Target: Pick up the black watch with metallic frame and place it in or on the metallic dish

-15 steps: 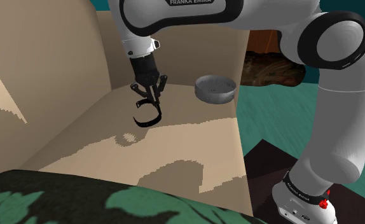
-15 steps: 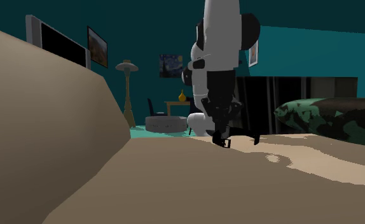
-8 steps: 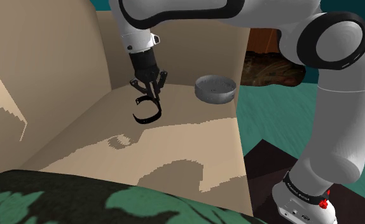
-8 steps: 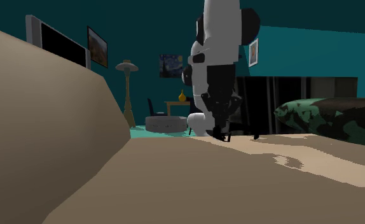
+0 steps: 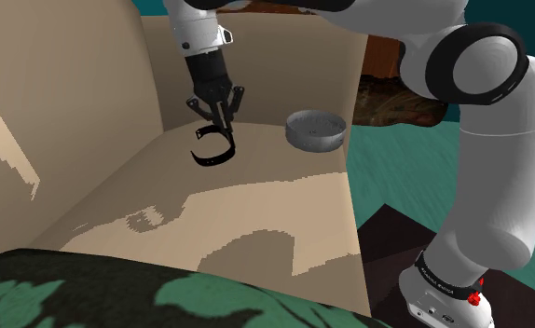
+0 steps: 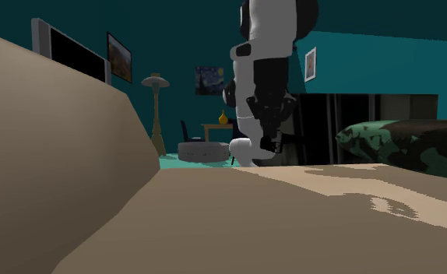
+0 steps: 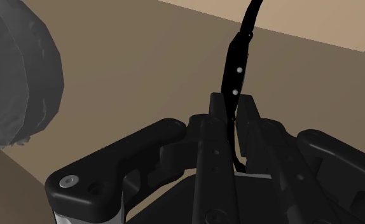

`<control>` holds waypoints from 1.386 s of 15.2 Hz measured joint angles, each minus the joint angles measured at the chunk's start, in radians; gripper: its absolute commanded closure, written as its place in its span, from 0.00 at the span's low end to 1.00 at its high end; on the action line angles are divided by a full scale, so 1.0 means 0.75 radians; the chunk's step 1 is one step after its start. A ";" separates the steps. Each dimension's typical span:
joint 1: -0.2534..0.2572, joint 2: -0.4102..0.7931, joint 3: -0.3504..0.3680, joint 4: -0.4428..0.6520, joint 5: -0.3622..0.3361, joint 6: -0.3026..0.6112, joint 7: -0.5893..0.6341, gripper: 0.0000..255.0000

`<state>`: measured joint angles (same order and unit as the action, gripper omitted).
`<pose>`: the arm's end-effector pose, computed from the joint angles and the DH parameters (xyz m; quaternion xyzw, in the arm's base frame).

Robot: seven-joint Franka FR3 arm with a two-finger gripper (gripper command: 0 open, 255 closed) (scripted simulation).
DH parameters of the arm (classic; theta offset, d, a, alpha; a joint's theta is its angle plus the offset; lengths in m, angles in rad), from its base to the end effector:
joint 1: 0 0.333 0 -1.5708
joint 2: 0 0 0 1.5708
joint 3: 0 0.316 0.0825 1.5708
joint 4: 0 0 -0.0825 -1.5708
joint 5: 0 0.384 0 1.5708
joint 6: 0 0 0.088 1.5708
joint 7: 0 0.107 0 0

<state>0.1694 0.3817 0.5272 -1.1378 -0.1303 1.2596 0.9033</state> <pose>0.5284 0.3290 0.5946 0.9864 -0.1215 -0.0965 0.0539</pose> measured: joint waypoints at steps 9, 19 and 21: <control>0.114 0.156 -0.008 0.421 -0.076 -0.268 0.018 1.00; -0.193 -0.202 -0.024 -0.012 0.056 -0.173 -0.203 1.00; -0.267 -0.304 -0.051 -0.145 0.091 -0.131 -0.286 1.00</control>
<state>-0.0305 0.1536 0.4888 -1.2464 -0.0618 1.1613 0.6889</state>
